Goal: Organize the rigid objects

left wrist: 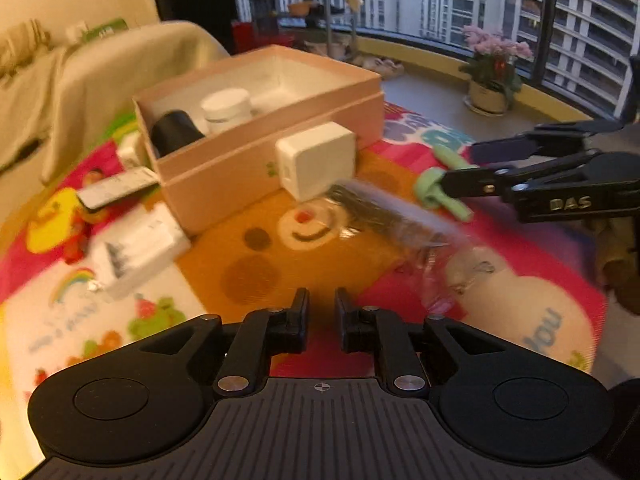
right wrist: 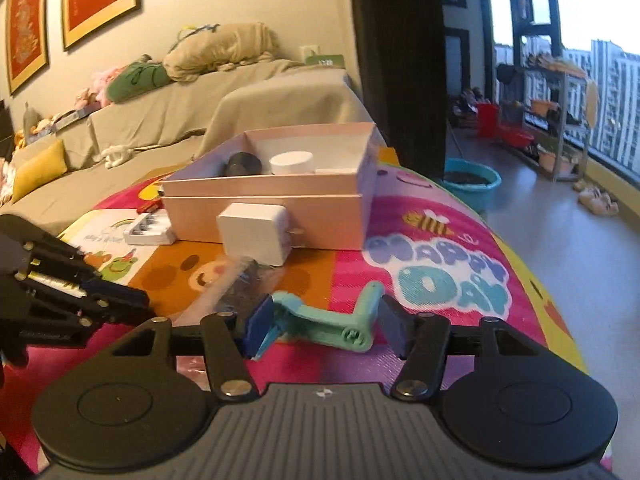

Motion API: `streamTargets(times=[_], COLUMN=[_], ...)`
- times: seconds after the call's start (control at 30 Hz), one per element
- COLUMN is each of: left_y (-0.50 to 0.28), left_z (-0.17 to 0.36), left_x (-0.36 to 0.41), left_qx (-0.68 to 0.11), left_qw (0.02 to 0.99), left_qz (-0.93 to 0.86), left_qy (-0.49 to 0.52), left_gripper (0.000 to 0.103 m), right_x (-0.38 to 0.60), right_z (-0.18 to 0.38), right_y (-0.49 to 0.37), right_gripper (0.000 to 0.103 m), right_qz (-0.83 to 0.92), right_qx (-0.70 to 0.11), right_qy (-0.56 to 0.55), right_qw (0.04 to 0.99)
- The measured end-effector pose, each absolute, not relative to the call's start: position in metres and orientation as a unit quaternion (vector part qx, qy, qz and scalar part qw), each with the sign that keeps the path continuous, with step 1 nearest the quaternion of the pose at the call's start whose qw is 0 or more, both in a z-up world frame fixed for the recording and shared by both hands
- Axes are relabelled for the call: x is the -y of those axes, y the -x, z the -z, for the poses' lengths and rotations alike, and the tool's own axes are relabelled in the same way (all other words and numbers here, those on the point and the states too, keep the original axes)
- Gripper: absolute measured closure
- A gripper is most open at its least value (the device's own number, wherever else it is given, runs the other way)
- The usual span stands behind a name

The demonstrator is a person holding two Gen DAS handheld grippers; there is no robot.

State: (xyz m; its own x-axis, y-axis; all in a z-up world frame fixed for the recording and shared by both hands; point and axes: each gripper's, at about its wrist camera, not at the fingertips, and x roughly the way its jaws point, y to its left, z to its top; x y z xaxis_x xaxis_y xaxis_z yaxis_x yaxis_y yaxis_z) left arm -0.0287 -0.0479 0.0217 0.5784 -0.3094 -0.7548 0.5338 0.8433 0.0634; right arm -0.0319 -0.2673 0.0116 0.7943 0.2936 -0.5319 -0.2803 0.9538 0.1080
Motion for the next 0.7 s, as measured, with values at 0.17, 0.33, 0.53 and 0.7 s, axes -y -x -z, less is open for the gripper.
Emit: streamTargets(times=[0.17,0.33,0.53,0.7], left_y=[0.026,0.029,0.017,0.008], left_z=[-0.019,-0.017,-0.017,-0.017], left_x=[0.061,0.070,0.072,0.073], left_qx=[-0.410,-0.417,-0.437,-0.448], left_qw=[0.861,0.846,0.839,0.830], left_qz=[0.279,0.315,0.320,0.333], left_qy=[-0.114,-0.107,-0.050,-0.026], left_gripper=[0.079,0.053,0.044,0.040], right_x=[0.268,0.275,0.287,0.290], right_z=[-0.009,-0.008,-0.005,-0.009], right_y=[0.030,0.027,0.022,0.026], right_gripper=[0.041,0.036,0.034,0.034], right_qz=[-0.146,-0.148,-0.147,-0.138], right_qx=[-0.288,-0.296,-0.306,-0.293], right_qy=[-0.018,-0.039,-0.081,-0.087], right_qw=[0.946,0.943,0.937,0.942])
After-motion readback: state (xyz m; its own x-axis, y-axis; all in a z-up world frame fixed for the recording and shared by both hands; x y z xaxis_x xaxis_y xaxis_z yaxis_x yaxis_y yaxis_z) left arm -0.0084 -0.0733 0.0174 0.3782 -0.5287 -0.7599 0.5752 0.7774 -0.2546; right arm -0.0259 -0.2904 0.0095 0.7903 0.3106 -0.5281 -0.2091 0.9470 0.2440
